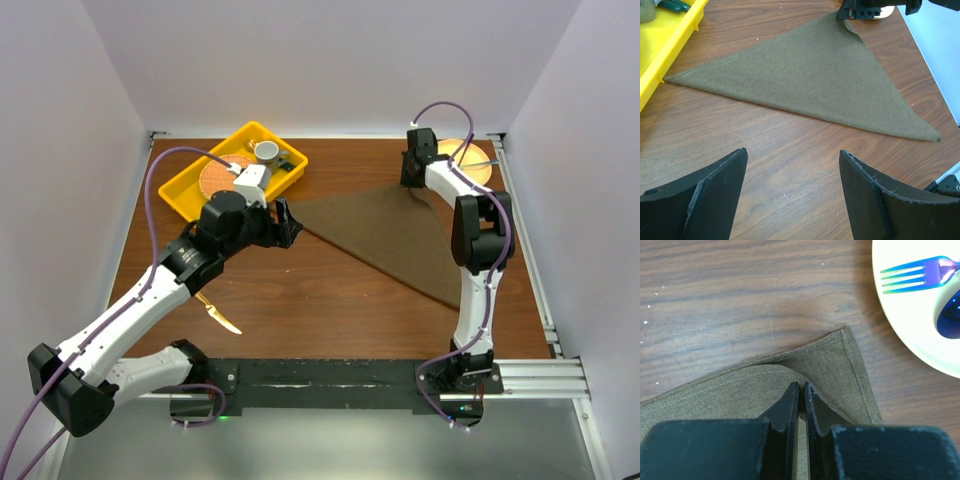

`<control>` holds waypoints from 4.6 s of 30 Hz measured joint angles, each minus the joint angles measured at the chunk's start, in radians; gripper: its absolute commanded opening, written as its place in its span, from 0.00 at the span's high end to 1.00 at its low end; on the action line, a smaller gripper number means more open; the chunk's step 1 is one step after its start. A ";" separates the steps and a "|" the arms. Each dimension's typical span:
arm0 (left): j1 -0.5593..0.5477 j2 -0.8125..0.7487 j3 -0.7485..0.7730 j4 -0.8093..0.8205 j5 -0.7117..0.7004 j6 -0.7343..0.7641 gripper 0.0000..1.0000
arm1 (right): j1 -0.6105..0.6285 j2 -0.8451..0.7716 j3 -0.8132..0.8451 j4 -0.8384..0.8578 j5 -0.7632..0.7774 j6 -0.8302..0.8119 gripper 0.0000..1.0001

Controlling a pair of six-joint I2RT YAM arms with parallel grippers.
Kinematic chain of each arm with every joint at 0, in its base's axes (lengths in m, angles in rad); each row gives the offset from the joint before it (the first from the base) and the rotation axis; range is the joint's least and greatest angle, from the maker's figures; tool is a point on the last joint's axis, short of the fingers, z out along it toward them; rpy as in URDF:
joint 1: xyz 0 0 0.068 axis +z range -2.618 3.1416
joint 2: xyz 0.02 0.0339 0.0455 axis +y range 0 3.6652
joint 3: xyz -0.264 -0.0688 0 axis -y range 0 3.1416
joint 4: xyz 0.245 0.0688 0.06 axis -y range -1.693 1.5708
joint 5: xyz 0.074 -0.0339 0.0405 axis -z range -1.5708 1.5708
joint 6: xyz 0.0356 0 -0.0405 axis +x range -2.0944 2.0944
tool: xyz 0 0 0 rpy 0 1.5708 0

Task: Fold the napkin, place the utensils inside, and roll it up
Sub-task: Fold the napkin

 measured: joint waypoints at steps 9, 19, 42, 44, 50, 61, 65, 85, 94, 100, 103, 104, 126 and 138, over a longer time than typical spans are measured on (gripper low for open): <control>0.000 0.001 0.000 0.005 0.004 0.000 0.21 | -0.006 0.032 0.037 0.017 -0.016 -0.018 1.00; 0.000 0.003 0.000 0.014 0.009 0.000 0.21 | -0.011 0.060 0.047 0.012 0.000 -0.019 1.00; 0.000 0.025 0.000 0.044 0.059 -0.023 0.21 | -0.039 0.060 0.047 0.011 0.029 -0.033 0.87; 0.000 0.025 0.000 0.044 0.060 -0.023 0.21 | -0.039 0.060 0.050 0.006 0.029 -0.034 0.82; 0.000 0.029 0.000 0.046 0.060 -0.023 0.21 | -0.039 0.060 0.073 -0.013 0.046 -0.047 0.68; 0.006 0.226 0.019 0.122 0.051 -0.089 0.34 | -0.043 0.054 0.110 -0.091 0.219 -0.119 0.47; 0.008 0.401 0.090 0.178 0.010 -0.104 0.52 | -0.035 -0.032 0.028 -0.134 0.142 -0.062 0.48; 0.079 1.069 0.439 0.261 -0.254 0.077 0.99 | 0.178 -0.530 -0.679 -0.089 -0.073 0.307 0.79; 0.108 1.100 0.468 0.267 -0.292 0.082 0.97 | 0.132 -0.741 -0.893 -0.209 0.079 0.510 0.81; 0.110 1.080 0.468 0.242 -0.262 0.077 0.90 | 0.101 -0.890 -0.947 -0.279 0.112 0.608 0.80; 0.117 1.059 0.468 0.239 -0.234 0.061 0.91 | 0.093 -0.896 -0.948 -0.280 0.120 0.647 0.82; 0.120 1.056 0.468 0.239 -0.229 0.058 0.91 | 0.086 -0.894 -0.953 -0.280 0.126 0.661 0.82; 0.135 0.990 0.379 0.177 -0.204 -0.020 0.90 | -0.126 -0.925 -0.982 -0.377 0.229 0.763 0.85; 0.157 1.006 0.446 0.148 -0.255 0.005 0.88 | -0.139 -0.879 -1.063 -0.271 0.162 0.761 0.83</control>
